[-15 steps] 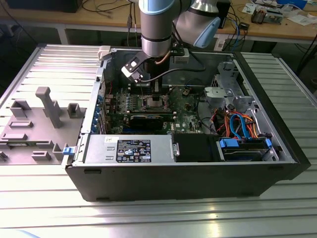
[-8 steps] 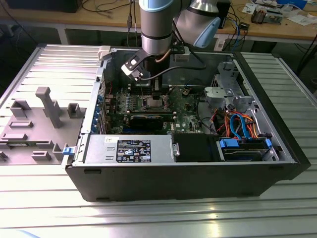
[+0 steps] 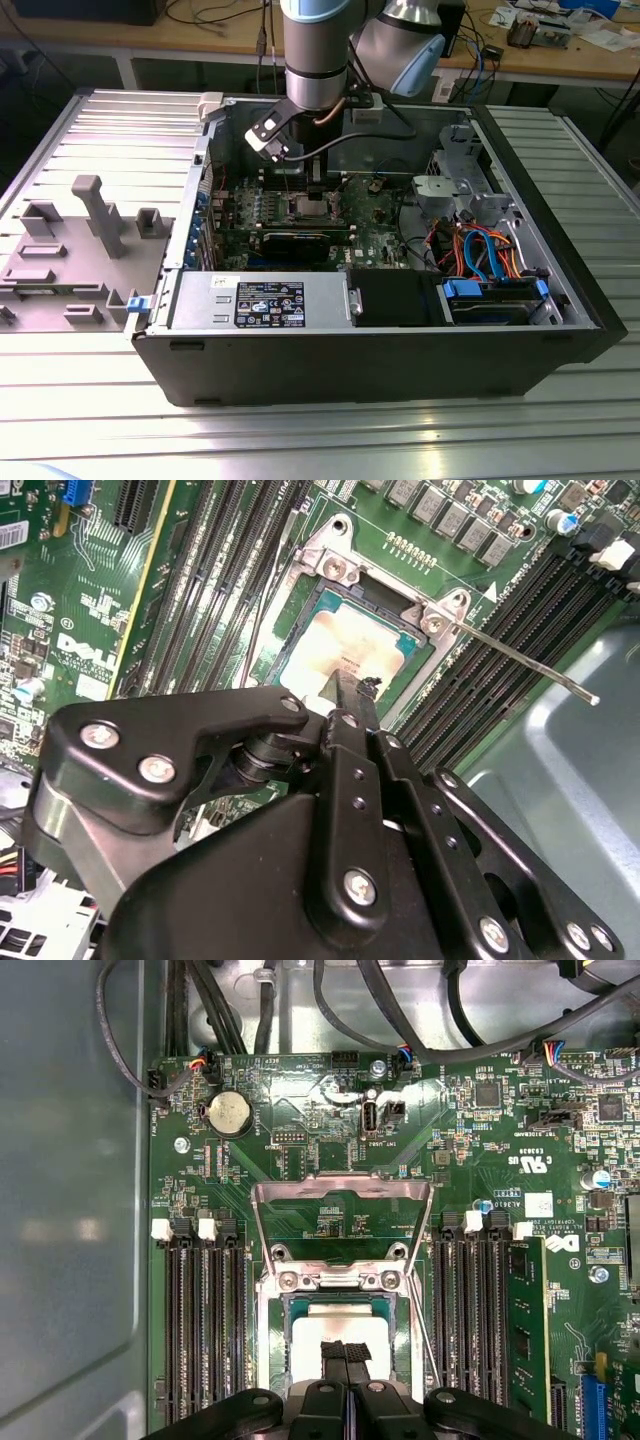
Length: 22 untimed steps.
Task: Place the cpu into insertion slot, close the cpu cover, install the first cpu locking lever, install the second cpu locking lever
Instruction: 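Close the cpu cover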
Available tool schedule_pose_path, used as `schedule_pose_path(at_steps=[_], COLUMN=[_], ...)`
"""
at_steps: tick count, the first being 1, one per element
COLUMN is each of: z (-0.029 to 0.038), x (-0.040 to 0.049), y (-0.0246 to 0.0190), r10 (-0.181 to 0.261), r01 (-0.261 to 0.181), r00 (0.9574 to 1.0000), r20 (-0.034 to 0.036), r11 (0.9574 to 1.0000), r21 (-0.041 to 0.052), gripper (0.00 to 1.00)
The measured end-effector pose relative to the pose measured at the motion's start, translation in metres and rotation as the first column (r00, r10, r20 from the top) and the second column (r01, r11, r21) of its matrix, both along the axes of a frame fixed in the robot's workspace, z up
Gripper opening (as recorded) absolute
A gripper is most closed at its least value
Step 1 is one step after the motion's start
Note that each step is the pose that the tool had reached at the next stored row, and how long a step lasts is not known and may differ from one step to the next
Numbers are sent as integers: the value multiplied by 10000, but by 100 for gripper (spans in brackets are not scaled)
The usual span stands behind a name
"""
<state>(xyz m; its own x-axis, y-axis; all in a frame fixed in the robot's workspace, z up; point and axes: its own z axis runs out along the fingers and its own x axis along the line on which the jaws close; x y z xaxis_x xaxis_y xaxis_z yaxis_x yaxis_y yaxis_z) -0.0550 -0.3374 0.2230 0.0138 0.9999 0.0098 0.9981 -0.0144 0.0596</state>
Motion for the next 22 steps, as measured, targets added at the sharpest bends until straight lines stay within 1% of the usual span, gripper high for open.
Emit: schedule_pose_path(at_steps=[13, 22], z=[18, 65], x=[0, 0], y=[0, 0], r10=[0, 0], r01=[0, 0], r00=[10000, 10000], r20=[0, -1], r11=[10000, 10000], r21=[-1, -1], gripper=[11, 11])
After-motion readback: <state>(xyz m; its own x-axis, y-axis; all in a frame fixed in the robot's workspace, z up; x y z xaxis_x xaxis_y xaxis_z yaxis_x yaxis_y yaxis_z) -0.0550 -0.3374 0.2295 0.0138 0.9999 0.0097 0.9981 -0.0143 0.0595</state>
